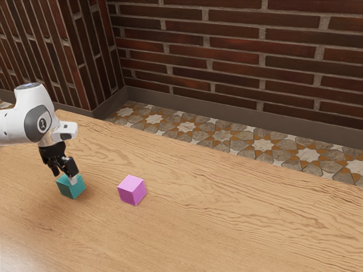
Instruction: Pick up the blue block with one arm, and put the blue block on the pink block with one arm
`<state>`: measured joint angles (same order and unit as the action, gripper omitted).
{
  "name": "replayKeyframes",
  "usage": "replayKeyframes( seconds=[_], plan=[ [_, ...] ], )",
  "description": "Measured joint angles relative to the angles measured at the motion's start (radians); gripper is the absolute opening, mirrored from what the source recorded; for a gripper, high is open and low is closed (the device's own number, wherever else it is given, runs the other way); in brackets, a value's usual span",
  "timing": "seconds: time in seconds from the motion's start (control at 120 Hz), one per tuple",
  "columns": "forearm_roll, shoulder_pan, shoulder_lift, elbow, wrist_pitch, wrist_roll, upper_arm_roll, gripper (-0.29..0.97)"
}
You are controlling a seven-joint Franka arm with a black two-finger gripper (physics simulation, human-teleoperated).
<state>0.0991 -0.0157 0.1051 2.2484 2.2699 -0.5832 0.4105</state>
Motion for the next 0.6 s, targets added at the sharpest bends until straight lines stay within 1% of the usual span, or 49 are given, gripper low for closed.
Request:
replayKeyframes(
  seconds=[0.233, 0.6],
  plan=[
    [0.003, 0.000, 0.041, -0.040, -0.008, -0.043, 0.001, 0.68],
    [0.011, 0.000, 0.070, -0.049, 0.000, -0.086, 0.001, 0.68]
  ],
)
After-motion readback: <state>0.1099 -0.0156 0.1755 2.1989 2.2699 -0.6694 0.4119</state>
